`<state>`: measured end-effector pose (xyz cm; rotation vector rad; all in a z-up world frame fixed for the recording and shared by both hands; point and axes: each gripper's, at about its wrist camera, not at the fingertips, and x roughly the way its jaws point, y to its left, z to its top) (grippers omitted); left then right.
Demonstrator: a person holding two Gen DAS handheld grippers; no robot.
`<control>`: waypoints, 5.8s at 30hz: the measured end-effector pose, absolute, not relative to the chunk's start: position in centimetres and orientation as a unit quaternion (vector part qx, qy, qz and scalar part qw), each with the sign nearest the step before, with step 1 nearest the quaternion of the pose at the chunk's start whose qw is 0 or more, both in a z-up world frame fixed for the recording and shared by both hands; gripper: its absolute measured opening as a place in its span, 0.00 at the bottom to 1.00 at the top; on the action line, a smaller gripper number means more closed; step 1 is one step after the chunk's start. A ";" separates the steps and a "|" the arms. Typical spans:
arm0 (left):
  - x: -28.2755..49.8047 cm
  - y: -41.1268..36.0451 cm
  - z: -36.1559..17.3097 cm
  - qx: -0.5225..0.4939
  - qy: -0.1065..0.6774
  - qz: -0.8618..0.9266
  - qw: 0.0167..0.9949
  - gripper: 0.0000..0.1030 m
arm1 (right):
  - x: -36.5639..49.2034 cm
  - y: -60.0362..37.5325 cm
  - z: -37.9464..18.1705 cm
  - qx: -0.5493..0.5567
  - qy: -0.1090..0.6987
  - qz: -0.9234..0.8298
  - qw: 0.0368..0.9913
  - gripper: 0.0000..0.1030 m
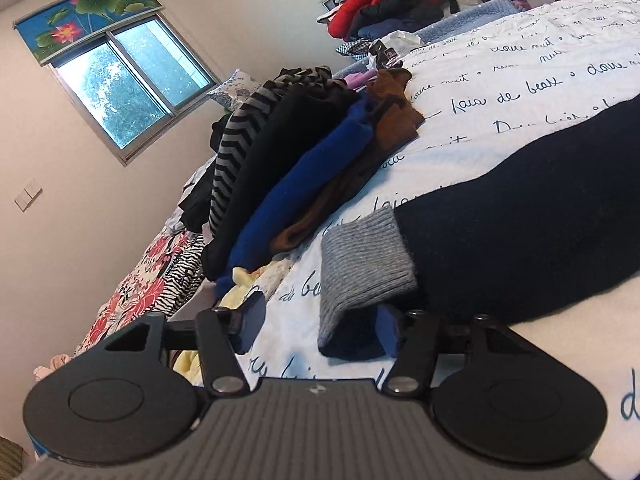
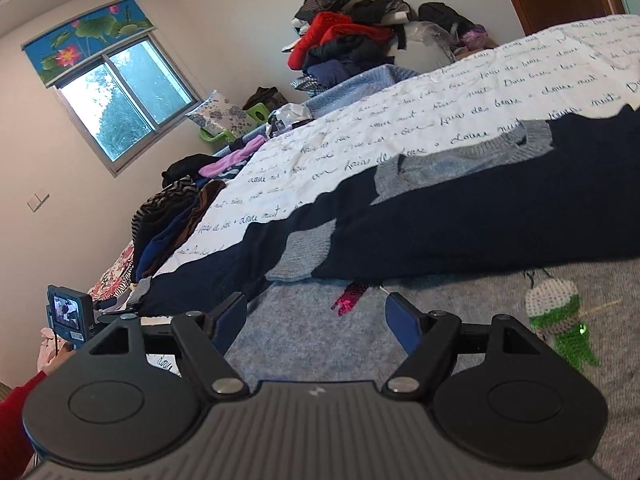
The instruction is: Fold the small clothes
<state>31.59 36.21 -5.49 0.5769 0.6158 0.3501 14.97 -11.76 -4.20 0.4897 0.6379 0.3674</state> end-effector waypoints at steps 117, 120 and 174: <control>30.6 9.5 -4.8 -0.041 0.378 -0.076 0.922 0.79 | 15.9 -29.5 -5.8 0.269 0.259 0.076 0.925 0.86; 30.6 10.2 -5.7 -0.012 0.391 -0.051 0.919 0.78 | 17.0 -29.4 -7.3 0.249 0.298 0.042 0.921 0.86; 6.9 14.1 -6.7 0.146 0.400 -0.128 0.896 0.90 | -2.5 -13.6 -5.2 0.221 0.353 0.284 0.863 0.92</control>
